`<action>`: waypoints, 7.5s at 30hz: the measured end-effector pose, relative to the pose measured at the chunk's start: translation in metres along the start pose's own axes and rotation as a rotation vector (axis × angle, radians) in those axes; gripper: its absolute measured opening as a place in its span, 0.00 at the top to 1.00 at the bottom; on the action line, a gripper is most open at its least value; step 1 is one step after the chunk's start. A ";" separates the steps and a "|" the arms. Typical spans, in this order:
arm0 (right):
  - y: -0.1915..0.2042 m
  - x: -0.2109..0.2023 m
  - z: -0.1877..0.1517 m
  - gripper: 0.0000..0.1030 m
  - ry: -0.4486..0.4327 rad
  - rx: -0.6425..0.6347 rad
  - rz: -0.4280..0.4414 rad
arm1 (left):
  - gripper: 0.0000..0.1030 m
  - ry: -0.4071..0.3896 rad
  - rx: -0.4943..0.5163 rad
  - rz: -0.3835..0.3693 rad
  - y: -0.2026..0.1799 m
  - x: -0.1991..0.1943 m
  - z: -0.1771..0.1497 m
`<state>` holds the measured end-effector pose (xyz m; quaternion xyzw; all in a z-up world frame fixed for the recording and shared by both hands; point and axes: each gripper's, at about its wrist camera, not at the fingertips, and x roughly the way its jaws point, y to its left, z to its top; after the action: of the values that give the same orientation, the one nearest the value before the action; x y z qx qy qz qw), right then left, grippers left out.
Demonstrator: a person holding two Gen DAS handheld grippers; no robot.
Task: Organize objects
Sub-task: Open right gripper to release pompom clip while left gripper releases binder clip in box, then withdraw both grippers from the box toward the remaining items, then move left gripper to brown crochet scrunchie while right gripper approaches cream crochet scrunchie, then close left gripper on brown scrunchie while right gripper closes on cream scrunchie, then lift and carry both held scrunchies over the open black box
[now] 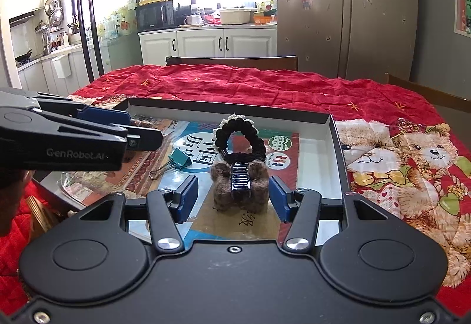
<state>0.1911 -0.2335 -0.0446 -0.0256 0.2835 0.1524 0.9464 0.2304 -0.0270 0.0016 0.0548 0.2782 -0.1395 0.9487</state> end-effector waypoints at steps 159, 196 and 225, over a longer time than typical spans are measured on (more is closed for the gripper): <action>0.038 -0.130 -0.081 0.89 -0.029 -0.035 -0.021 | 0.89 0.033 -0.065 -0.025 -0.020 -0.130 -0.115; 0.028 -0.084 0.046 0.89 -0.172 -0.052 -0.061 | 0.88 -0.100 -0.095 0.077 0.000 -0.063 0.005; -0.002 0.026 0.038 0.89 -0.117 0.091 -0.054 | 0.88 -0.026 -0.157 0.104 0.012 0.019 0.009</action>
<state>0.2326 -0.2231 -0.0267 0.0187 0.2334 0.1152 0.9654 0.2536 -0.0215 -0.0008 -0.0074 0.2729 -0.0686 0.9596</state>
